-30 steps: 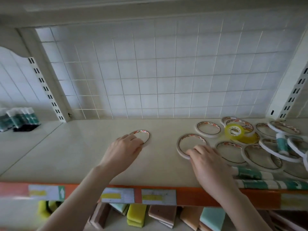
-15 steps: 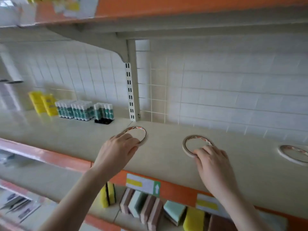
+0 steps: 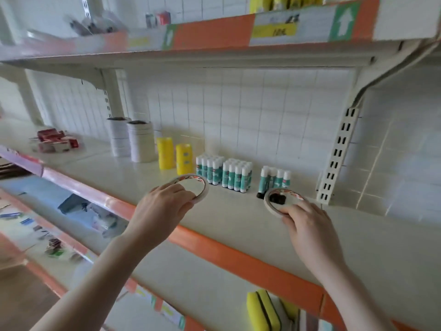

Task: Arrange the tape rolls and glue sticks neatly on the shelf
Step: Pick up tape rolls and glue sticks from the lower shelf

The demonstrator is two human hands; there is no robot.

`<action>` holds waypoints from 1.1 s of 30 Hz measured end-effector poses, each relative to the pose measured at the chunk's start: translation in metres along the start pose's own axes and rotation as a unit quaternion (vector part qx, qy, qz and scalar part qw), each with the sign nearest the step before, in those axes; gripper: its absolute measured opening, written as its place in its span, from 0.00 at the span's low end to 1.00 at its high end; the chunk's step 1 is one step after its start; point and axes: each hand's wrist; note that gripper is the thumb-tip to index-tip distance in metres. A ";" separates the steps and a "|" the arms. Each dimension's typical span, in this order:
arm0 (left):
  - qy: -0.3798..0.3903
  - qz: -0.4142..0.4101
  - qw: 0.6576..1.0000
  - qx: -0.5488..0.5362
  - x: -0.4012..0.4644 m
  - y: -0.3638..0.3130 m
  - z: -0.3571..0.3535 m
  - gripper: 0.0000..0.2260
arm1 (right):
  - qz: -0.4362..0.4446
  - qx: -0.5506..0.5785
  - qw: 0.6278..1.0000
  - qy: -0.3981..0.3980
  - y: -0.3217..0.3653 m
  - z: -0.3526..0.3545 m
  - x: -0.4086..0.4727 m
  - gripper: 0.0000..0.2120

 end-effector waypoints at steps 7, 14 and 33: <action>-0.024 -0.003 0.999 0.025 0.022 0.126 -0.016 0.15 | 0.020 0.051 0.998 0.009 0.072 -0.097 0.083 0.07; -0.034 0.013 0.998 0.049 0.053 0.248 -0.006 0.09 | 0.030 0.112 0.993 -0.001 0.154 -0.174 0.176 0.04; -0.047 -0.123 0.991 -0.031 0.154 0.529 -0.042 0.02 | -0.043 0.050 0.997 0.049 0.327 -0.351 0.323 0.08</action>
Point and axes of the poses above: each hand's wrist, its own x-axis towards the middle knuckle, its own z-axis out of the back of the hand, y = z × x, and after that the axes turned 7 degrees about -y, right-handed
